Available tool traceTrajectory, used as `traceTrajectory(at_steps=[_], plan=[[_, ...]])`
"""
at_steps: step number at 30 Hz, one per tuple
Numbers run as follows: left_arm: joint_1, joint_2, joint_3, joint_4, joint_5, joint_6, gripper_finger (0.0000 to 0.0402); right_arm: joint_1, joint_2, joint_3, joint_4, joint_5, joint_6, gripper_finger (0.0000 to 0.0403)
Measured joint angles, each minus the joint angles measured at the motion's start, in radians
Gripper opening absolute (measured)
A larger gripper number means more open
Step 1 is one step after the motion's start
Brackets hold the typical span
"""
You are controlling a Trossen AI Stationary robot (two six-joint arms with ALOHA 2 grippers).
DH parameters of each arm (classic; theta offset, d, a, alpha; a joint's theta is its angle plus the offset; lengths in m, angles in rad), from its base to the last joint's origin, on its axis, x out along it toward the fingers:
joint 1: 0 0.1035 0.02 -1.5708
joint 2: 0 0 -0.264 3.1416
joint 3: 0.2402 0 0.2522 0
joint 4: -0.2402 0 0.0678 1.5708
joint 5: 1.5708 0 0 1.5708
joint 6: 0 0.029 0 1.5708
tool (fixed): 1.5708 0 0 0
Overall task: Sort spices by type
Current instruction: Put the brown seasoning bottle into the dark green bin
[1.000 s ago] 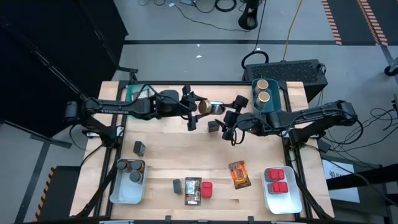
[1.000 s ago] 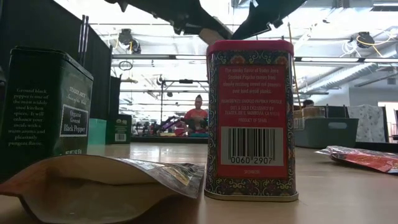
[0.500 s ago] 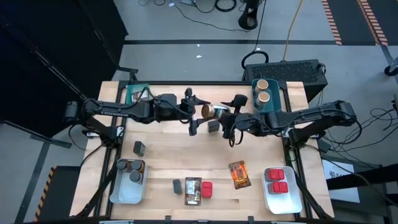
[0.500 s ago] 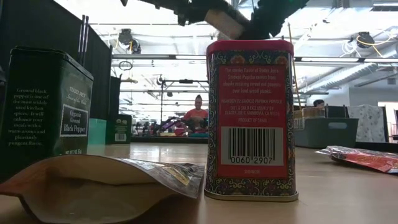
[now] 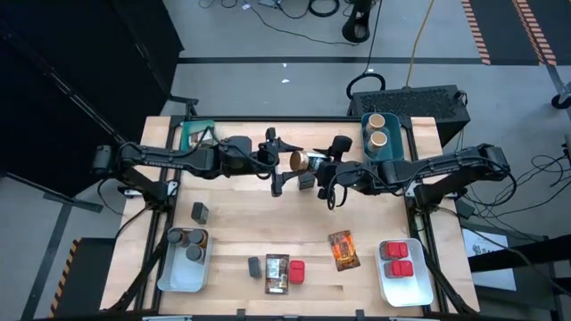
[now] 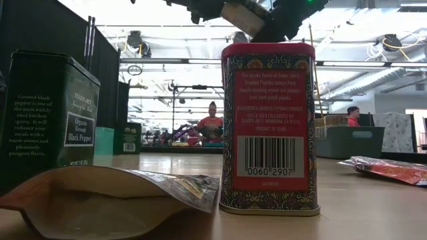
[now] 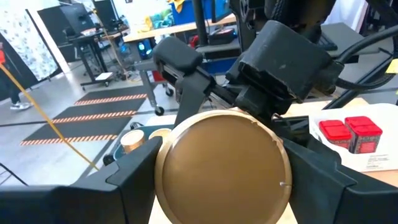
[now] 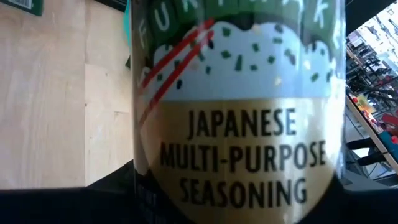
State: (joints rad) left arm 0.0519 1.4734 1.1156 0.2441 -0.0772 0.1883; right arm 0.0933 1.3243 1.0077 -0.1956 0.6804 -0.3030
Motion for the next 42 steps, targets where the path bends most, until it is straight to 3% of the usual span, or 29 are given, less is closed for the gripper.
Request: traceTrajectory(at_steps=[4, 11, 18, 21, 23, 29, 35, 38, 42], plan=[[0.005, 0.0, 0.0, -0.002, -0.007, -0.002, 0.029, 0.0, 0.0, 0.0, -0.001, -0.002, 0.012, 0.0242], [0.01, -0.001, 0.0, -0.011, -0.109, 0.002, 0.0387, -0.015, -0.024, 0.0, -0.067, 0.009, 0.105, 0.0242], [0.022, -0.001, 0.0, -0.035, -0.125, 0.002, 0.0393, -0.045, -0.11, -0.01, -0.229, 0.005, 0.225, 0.0242], [0.02, -0.001, 0.0, -0.046, -0.121, 0.002, 0.0393, -0.056, -0.19, -0.089, -0.194, 0.003, 0.255, 0.0242], [0.021, 0.0, 0.0, -0.054, -0.09, 0.003, 0.0394, -0.057, -0.254, -0.195, -0.073, -0.001, 0.266, 0.0242], [0.028, 0.0, 0.0, -0.026, 0.096, 0.008, 0.0394, -0.026, -0.33, -0.581, 0.566, -0.089, 0.201, 0.0242], [0.029, 0.013, 0.0, 0.021, 0.138, 0.0, 0.0395, 0.03, -0.293, -0.765, 1.131, -0.082, 0.036, 0.0242], [0.029, 0.053, -0.001, 0.096, 0.155, -0.024, 0.0395, 0.048, -0.291, -0.776, 1.234, -0.082, -0.048, 0.0242], [0.029, 0.141, -0.001, 0.262, 0.187, -0.073, 0.0395, 0.061, -0.287, -0.752, 1.231, -0.08, -0.103, 0.0242]])
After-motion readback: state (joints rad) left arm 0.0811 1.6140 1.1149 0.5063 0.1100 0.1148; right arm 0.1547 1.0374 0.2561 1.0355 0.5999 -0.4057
